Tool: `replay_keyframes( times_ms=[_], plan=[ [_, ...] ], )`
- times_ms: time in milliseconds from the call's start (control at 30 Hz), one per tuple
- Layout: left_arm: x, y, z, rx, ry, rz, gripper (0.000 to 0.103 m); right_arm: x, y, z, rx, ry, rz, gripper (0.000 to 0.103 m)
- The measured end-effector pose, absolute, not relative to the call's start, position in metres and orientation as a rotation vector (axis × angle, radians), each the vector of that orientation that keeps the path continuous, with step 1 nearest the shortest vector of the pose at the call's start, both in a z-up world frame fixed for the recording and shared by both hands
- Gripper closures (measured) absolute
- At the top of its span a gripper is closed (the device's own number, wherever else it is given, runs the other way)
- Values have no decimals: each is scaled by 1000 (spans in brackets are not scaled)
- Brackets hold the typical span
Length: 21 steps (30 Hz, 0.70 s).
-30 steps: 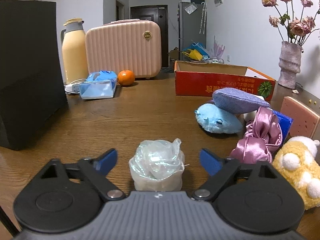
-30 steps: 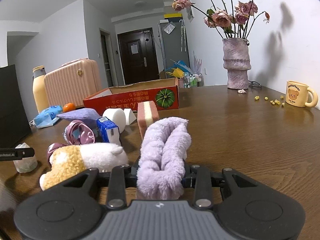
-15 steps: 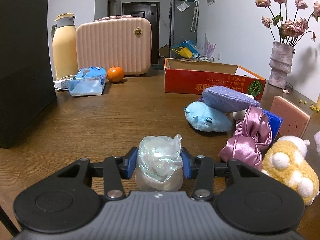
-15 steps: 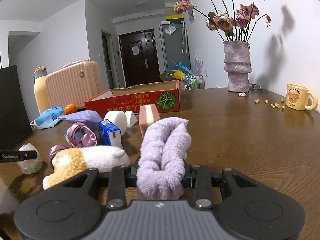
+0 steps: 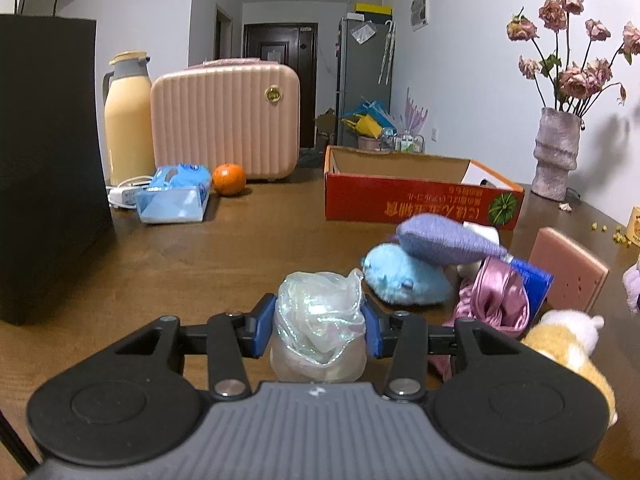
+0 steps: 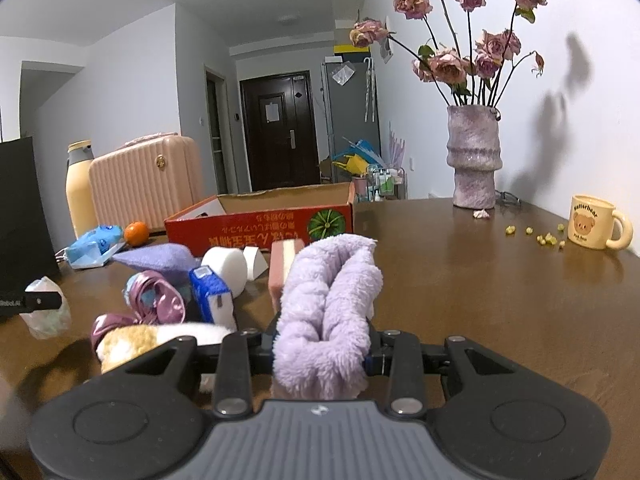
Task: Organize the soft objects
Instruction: 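Close the left gripper on the plastic-bagged cup and lift it, then carry the bagged cup and the headband over the open cardboard box with both grippers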
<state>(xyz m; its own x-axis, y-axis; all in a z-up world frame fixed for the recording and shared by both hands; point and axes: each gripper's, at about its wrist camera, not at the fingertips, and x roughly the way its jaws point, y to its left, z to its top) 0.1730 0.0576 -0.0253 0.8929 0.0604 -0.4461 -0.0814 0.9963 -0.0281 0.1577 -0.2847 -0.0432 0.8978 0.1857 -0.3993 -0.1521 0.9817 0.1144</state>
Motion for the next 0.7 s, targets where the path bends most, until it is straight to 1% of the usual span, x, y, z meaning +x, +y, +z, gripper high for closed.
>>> replay_keyframes(
  times_ms=[700],
  plan=[
    [221,33,24,-42,368,24,58,215,-287,-11,60,361,188,70]
  ],
)
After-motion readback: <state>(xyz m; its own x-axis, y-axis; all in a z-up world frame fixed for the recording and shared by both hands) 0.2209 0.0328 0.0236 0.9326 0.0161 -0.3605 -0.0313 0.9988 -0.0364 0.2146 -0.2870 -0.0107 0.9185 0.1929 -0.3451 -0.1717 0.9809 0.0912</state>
